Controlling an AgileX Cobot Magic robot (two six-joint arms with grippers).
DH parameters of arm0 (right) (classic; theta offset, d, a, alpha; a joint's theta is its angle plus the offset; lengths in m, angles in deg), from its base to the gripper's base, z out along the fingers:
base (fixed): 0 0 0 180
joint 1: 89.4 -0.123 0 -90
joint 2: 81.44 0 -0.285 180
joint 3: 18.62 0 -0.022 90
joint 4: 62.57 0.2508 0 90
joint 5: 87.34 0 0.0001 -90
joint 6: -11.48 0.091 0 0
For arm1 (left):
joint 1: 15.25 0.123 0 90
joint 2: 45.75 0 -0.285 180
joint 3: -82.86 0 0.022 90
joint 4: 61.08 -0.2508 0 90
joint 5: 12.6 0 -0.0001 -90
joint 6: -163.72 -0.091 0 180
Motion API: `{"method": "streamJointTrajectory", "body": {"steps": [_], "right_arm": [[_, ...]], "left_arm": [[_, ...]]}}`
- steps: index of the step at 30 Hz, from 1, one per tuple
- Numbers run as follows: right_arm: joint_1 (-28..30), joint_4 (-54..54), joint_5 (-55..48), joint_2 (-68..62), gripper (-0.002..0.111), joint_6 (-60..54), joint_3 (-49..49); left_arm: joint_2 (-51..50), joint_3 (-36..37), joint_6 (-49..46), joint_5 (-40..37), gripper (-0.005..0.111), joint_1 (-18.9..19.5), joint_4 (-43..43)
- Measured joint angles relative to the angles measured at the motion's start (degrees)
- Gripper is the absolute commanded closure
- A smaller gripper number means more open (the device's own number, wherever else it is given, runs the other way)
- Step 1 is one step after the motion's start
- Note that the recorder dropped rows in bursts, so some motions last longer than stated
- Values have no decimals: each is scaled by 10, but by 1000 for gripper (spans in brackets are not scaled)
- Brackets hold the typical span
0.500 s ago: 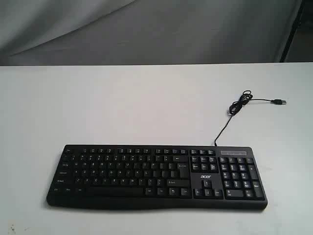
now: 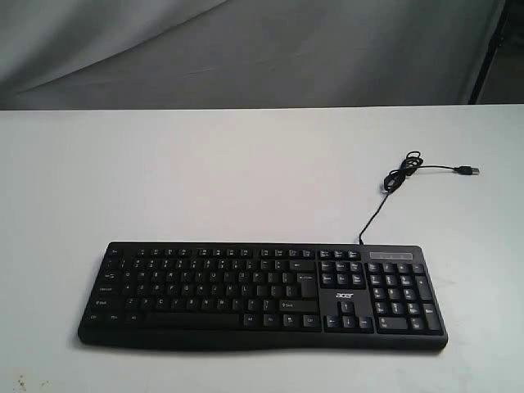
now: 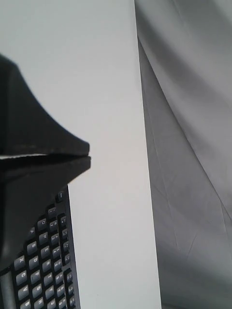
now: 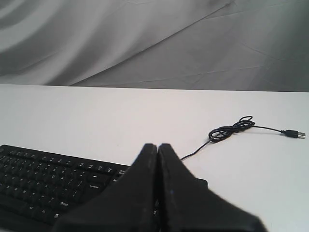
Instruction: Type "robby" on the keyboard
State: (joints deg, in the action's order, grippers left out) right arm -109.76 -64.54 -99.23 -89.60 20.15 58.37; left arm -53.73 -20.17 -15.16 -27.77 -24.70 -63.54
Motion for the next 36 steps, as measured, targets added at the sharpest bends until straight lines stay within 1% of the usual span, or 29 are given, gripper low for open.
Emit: {"method": "streamJointTrajectory", "body": {"steps": [6,8,12,14,17,22,24,27,30,33,36], "right_arm": [[0,10,-1,0,108,0,0],[0,31,-23,0,108,0,-9],[0,46,-89,1,108,0,-75],[0,47,-117,-14,108,0,-126],[0,48,-145,-68,108,0,-204],[0,55,-159,-215,108,0,-307],[0,75,-168,-275,108,3,-338],[0,109,-216,-371,108,4,-383],[-30,117,-277,-468,108,-17,-427],[-98,119,-309,-567,108,-60,-464],[-174,121,-310,-654,108,-83,-503]], "left_arm": [[0,0,0,0,107,0,0],[0,0,0,0,107,0,0],[0,0,0,0,107,0,0],[0,0,0,0,107,0,0],[0,0,0,0,107,0,0],[0,0,0,0,107,0,0],[0,0,0,0,107,0,0],[0,0,0,0,107,0,0],[0,0,0,0,107,0,0],[0,0,0,0,107,0,0],[0,0,0,0,107,0,0]]}}
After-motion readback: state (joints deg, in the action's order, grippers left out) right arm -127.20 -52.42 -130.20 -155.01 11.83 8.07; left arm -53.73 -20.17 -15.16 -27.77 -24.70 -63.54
